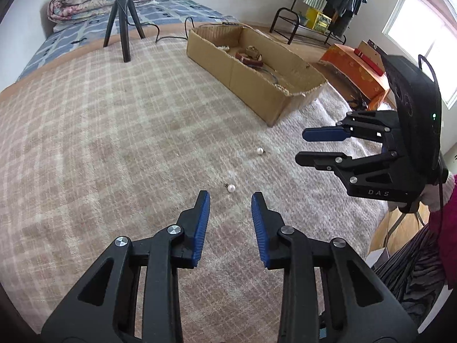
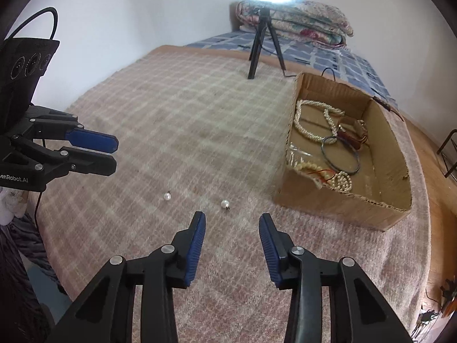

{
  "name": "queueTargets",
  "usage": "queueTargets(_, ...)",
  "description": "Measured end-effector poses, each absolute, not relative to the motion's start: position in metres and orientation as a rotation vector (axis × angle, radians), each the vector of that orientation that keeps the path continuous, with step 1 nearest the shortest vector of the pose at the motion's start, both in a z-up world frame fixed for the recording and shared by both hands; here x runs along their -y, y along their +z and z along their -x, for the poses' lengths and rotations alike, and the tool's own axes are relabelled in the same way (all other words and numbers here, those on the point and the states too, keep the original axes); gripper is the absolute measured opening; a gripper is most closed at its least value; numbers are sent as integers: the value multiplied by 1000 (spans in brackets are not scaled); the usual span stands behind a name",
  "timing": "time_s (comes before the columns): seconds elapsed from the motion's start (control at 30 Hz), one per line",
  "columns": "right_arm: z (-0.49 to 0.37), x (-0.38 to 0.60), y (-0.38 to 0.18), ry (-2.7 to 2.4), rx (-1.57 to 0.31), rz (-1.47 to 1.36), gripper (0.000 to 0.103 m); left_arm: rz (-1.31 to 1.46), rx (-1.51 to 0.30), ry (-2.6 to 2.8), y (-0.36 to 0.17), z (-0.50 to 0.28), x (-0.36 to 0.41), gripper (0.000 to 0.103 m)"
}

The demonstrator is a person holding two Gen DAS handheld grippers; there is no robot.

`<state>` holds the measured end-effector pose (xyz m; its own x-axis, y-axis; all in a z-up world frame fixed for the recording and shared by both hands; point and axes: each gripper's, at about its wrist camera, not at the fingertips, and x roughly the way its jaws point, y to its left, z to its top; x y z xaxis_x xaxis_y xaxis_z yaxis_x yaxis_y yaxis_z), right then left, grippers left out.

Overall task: Organize jewelry
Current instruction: 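Move the left tool to one pearl earring while the right tool approaches the other earring, then close the left gripper on one pearl earring while the right gripper grasps the other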

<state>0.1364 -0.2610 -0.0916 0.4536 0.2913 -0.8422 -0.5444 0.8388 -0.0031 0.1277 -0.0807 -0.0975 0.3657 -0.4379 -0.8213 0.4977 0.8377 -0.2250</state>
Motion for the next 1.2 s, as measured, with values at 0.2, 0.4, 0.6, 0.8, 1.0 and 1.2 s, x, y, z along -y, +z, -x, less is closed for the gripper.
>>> queueTargets(0.2,-146,247,-106,565,-991,344,29,-92,-1080,-630,-116,-129,95,22)
queueTargets(0.4,-157,243,-119,576,-1020,361,27,-95,-1110,-625,-128,-139,100,22)
queueTargets(0.6,-164,242,-124,585,-1030,363,27,-94,-1121,-625,-134,-150,108,22)
queueTargets(0.8,-170,242,-127,596,-1037,356,24,-110,-1122,-615,-139,-156,112,22)
queueTargets(1.0,-173,238,-130,606,-1040,362,23,-110,-1129,-612,-144,-160,114,22)
queueTargets(1.2,-174,235,-133,608,-1047,370,19,-119,-1132,-603,-148,-163,116,16)
